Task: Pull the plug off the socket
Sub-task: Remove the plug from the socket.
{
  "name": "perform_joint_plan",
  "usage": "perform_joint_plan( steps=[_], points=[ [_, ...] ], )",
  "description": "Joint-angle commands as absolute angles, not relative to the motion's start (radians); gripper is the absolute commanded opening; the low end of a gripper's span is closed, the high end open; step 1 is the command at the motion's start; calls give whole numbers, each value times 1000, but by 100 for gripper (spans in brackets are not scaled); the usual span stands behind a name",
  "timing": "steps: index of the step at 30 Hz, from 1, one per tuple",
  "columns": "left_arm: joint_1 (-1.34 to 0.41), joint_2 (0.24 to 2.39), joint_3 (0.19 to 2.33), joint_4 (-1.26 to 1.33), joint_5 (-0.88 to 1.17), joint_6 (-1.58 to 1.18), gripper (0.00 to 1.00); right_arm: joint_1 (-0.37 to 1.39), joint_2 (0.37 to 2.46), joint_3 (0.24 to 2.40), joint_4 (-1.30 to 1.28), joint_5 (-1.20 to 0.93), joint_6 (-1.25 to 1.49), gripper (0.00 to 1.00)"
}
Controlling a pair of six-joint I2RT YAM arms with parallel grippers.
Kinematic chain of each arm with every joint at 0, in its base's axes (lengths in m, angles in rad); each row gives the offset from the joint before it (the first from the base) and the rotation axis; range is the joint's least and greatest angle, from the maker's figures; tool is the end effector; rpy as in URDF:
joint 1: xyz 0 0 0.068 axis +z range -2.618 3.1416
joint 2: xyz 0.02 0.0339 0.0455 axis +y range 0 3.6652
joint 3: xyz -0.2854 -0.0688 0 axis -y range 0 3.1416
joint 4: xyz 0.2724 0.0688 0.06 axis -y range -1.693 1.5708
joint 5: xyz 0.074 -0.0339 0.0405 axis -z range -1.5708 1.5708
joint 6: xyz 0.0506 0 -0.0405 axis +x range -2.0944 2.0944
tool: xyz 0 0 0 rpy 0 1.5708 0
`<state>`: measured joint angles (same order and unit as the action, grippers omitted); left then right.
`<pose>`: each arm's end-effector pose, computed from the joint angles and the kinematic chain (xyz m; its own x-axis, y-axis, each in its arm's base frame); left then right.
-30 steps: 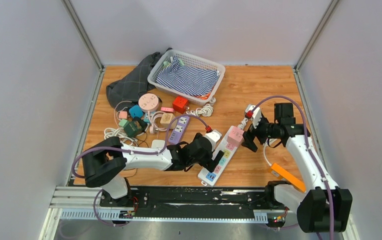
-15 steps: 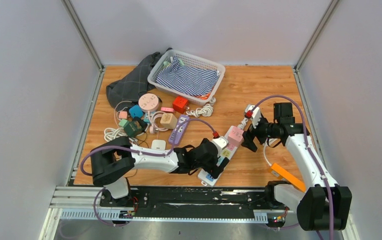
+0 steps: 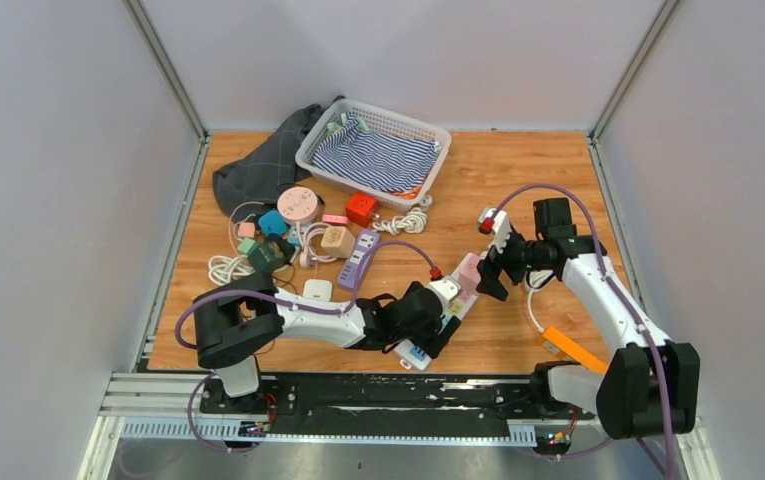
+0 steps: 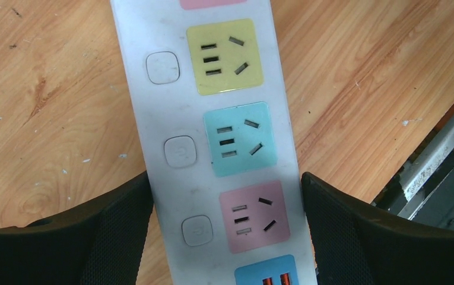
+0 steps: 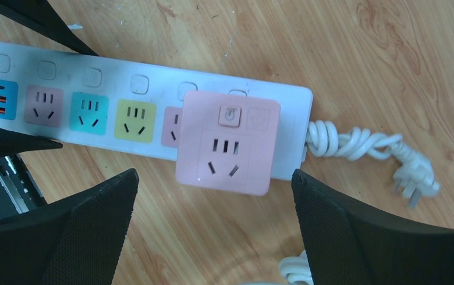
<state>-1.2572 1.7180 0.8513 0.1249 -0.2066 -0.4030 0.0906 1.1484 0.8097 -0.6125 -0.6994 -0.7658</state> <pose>0.1256 -0.3535 0.1436 -0.5385 0.4164 -0.7325 0.7318 0.6621 -0.1616 0.2414 0.0546 0.2481 -0.2784 -0.5579 -0.7818 -0.8802 0.4739 -0.0247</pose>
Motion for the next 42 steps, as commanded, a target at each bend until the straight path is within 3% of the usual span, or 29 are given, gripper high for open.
perform_joint_plan(
  steps=[1, 3, 4, 16, 18, 30, 35, 39, 42],
  points=[
    [-1275, 1741, 862, 116, -219, -385, 63, 136, 1205, 884, -603, -654, -769, 100],
    [-1277, 1744, 865, 117, -209, -376, 45, 142, 1226, 904, -602, -645, -767, 100],
    [-1279, 1746, 868, 117, -204, -372, 41, 143, 1237, 910, -597, -641, -763, 100],
    [-1293, 1791, 925, 116, -116, -310, 4, 159, 1270, 832, -540, -539, -714, 100],
    [-1292, 1801, 934, 117, -115, -308, 0, 160, 1291, 825, -542, -500, -715, 99],
    [-1292, 1820, 931, 118, -224, -339, 0, 161, 1265, 797, -581, -471, -742, 79],
    [-1292, 1817, 926, 119, -234, -344, 0, 161, 1281, 796, -598, -489, -749, 52],
    [-1292, 1823, 930, 118, -242, -344, 0, 165, 1302, 811, -636, -529, -759, 19],
    [-1292, 1821, 928, 118, -242, -345, 0, 167, 1293, 807, -655, -558, -772, 10]
  ],
)
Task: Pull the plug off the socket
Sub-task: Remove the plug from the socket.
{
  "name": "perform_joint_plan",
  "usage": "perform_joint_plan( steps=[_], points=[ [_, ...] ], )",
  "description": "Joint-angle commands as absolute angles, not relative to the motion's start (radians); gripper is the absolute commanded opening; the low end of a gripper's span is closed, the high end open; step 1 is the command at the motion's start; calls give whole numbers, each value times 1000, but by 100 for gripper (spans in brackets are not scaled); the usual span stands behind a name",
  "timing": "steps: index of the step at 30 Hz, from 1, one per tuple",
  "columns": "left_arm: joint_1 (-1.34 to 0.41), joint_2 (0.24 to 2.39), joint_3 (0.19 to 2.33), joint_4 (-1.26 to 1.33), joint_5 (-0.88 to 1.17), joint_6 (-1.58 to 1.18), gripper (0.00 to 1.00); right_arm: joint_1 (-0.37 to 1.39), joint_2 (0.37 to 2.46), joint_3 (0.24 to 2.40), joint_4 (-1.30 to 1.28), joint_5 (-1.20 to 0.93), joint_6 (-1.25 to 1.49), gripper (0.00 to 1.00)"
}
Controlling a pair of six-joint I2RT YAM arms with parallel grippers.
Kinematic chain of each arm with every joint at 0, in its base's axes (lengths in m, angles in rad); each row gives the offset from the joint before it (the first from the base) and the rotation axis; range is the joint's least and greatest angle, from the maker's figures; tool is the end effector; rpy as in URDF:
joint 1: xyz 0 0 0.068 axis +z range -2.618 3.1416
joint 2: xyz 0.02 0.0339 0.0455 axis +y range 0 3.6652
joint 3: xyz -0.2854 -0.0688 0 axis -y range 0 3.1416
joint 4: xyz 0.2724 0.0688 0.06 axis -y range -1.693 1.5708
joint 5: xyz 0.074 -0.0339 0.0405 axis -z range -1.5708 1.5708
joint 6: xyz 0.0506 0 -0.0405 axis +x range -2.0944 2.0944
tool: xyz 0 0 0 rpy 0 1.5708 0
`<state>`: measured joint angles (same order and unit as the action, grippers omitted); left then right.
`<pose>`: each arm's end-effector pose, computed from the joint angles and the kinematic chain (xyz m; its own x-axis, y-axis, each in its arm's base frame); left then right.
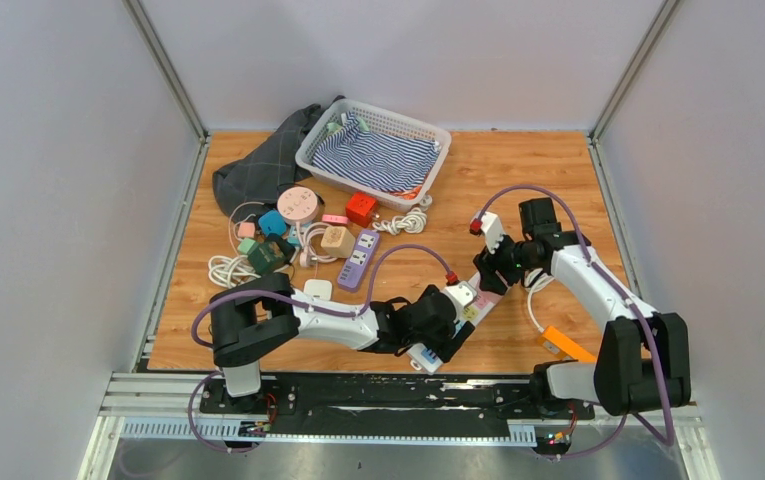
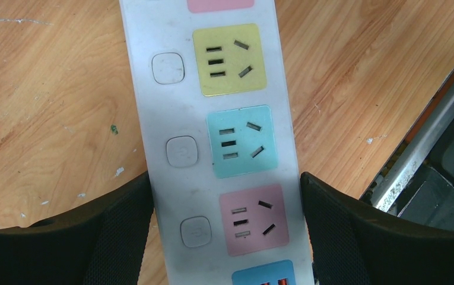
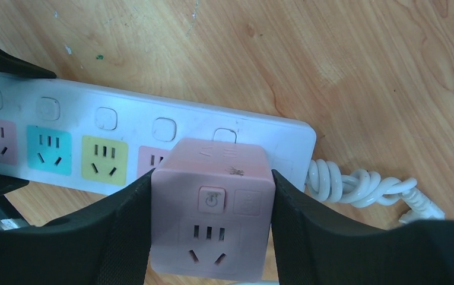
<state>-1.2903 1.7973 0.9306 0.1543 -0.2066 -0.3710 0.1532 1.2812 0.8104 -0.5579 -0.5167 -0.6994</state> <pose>0.1206 -0.3812 0.1421 -0.4940 0.4331 -0.7539 0.7708 0.6193 -0.1494 0.2624 0.0658 0.2159 -0.4003 -0.6282 -0.6672 -0.8393 0.5436 -0.0083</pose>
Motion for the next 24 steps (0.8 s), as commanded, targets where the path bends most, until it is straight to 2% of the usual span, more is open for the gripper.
perform_joint_plan(
  steps=[1, 4, 12, 24],
  points=[
    [-1292, 1820, 927, 118, -240, -345, 0, 167, 1287, 804, -657, -571, -777, 7],
    [-1292, 1822, 929, 118, -236, -342, 0, 168, 1254, 779, -658, -606, -813, 0],
    [-1292, 1822, 930, 118, -241, -342, 0, 173, 1195, 721, -651, -656, -913, 0],
    [-1292, 1811, 918, 121, -236, -344, 0, 102, 1398, 887, -768, -606, -746, 0]
  ],
)
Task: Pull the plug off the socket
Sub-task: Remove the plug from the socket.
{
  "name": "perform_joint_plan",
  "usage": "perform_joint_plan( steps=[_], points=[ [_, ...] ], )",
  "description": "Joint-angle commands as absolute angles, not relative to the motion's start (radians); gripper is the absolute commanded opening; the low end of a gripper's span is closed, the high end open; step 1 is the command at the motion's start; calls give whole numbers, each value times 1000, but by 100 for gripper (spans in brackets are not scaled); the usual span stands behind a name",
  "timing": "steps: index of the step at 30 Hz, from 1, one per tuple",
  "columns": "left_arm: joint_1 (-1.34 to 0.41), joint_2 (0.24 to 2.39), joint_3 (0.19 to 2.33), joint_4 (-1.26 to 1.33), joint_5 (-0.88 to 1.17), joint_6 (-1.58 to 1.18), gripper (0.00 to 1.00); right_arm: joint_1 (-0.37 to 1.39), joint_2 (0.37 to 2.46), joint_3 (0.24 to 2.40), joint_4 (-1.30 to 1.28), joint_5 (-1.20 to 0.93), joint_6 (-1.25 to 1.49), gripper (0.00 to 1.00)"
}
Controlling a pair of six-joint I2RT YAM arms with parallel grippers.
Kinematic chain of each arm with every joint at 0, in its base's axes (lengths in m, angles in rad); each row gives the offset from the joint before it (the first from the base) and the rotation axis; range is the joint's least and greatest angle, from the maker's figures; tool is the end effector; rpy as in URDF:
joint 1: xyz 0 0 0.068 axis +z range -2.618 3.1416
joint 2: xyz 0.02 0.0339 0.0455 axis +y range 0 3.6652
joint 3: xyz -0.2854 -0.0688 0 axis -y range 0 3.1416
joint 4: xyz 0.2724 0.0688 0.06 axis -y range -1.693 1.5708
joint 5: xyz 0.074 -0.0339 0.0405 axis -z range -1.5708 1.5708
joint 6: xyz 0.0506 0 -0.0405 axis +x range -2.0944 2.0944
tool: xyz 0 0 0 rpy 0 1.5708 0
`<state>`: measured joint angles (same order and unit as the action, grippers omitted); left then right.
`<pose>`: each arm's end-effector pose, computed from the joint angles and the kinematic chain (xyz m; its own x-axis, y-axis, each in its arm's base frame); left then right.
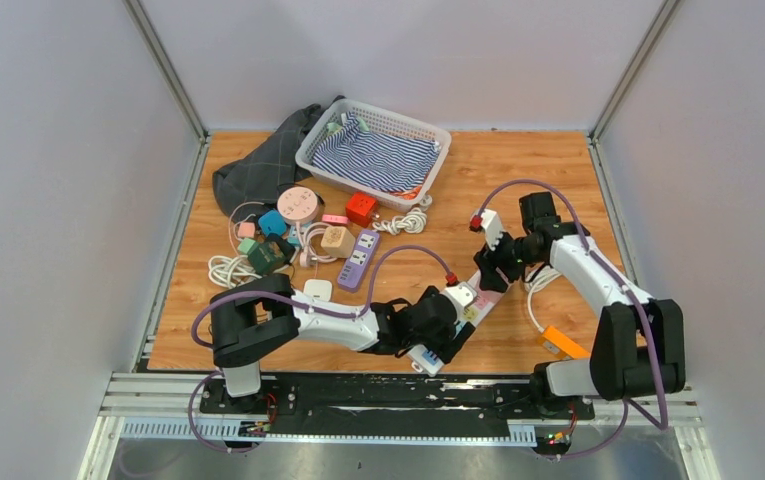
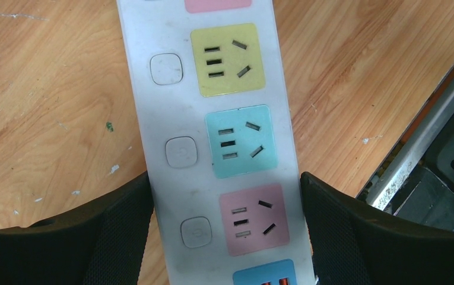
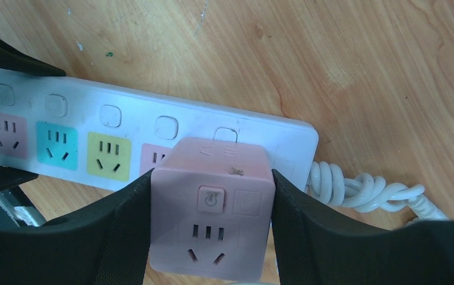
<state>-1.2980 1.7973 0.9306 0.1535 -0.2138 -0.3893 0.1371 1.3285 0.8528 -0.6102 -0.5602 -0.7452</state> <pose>0.1180 -0.3819 0.1421 -0.5039 0.4243 -0.7524 0.7638 0.6257 -0.1586 0.2694 0.0643 0.2158 -0.3992 -0.6350 -0.6614 -0.8597 0.5099 0.0294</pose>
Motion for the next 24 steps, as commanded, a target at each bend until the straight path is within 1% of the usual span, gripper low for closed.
perform_joint_plan(
  steps=[1, 4, 7, 10, 17, 24],
  points=[
    [-1292, 1808, 915, 127, -235, -343, 0, 101, 1417, 896, -784, -601, -747, 0],
    [-1292, 1803, 908, 133, -231, -342, 0, 102, 1431, 904, -792, -578, -740, 0],
    [-1292, 1805, 909, 136, -228, -340, 0, 113, 1400, 886, -772, -577, -749, 0],
    [-1292, 1804, 910, 136, -227, -339, 0, 149, 1363, 854, -740, -559, -765, 0],
    [-1292, 1803, 910, 136, -225, -340, 0, 269, 1354, 815, -737, -513, -829, 0],
    [-1292, 1803, 910, 136, -227, -341, 0, 291, 1321, 803, -713, -445, -832, 0]
  ],
)
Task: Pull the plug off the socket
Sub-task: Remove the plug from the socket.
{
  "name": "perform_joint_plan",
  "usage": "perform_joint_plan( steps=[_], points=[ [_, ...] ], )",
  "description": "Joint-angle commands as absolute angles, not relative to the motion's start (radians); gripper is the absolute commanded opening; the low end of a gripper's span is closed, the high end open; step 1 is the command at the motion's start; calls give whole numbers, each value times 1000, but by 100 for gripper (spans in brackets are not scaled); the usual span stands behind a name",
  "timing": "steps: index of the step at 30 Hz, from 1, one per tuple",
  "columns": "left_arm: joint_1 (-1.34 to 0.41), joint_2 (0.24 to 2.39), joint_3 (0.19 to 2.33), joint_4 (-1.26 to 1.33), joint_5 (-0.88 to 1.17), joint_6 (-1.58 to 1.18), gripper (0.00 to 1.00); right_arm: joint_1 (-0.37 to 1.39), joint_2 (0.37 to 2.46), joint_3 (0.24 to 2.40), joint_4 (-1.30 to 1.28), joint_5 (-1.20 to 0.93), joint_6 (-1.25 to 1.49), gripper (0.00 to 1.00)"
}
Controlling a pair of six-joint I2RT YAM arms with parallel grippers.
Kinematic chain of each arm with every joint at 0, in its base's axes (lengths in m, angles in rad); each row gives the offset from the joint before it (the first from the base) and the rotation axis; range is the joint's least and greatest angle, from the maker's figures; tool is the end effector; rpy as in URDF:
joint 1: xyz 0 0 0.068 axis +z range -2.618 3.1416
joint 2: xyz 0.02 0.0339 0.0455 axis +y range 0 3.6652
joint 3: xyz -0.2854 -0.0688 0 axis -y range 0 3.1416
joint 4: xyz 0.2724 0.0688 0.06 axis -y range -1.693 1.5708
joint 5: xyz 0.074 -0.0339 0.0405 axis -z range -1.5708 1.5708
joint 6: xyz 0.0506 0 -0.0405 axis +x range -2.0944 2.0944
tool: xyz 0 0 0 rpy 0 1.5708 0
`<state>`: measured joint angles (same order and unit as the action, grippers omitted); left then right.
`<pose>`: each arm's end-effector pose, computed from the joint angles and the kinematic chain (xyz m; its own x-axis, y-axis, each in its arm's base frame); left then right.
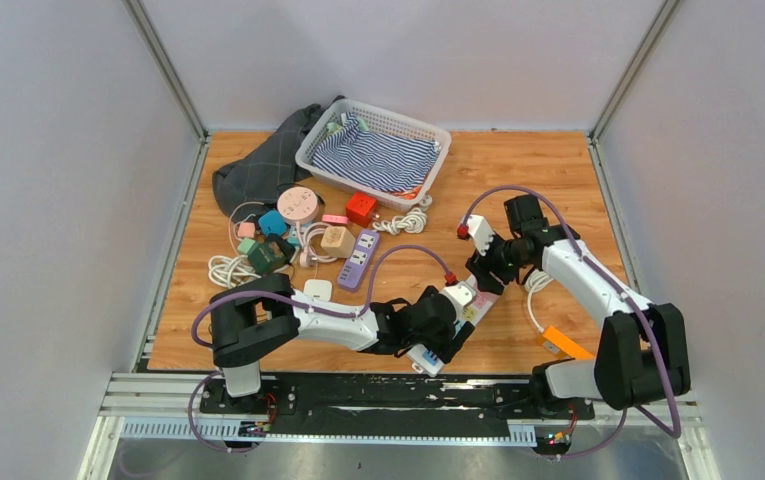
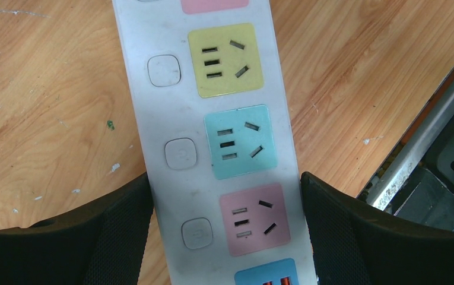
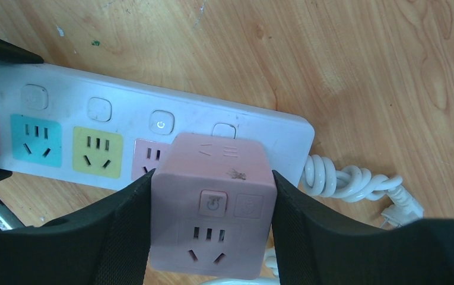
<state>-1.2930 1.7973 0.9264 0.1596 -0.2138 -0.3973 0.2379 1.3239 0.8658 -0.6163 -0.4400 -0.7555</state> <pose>0.1197 -0.3807 0.1413 -0.5117 0.4154 -0.7521 0.7567 0.6326 -0.1654 0.2652 0.0865 0.2183 -0.3407 -0.7209 -0.6035 -0.8846 0.4632 -0.0539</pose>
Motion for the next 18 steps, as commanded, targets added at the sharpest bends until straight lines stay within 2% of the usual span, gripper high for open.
perform_joint_plan(
  steps=[1, 5, 18],
  points=[
    [-1292, 1803, 908, 136, -227, -340, 0, 290, 1309, 800, -697, -415, -823, 0],
    [-1292, 1803, 908, 136, -227, -341, 0, 243, 1296, 820, -671, -358, -752, 0],
    [-1292, 1803, 908, 136, -228, -341, 0, 176, 1342, 846, -743, -531, -751, 0]
  ],
)
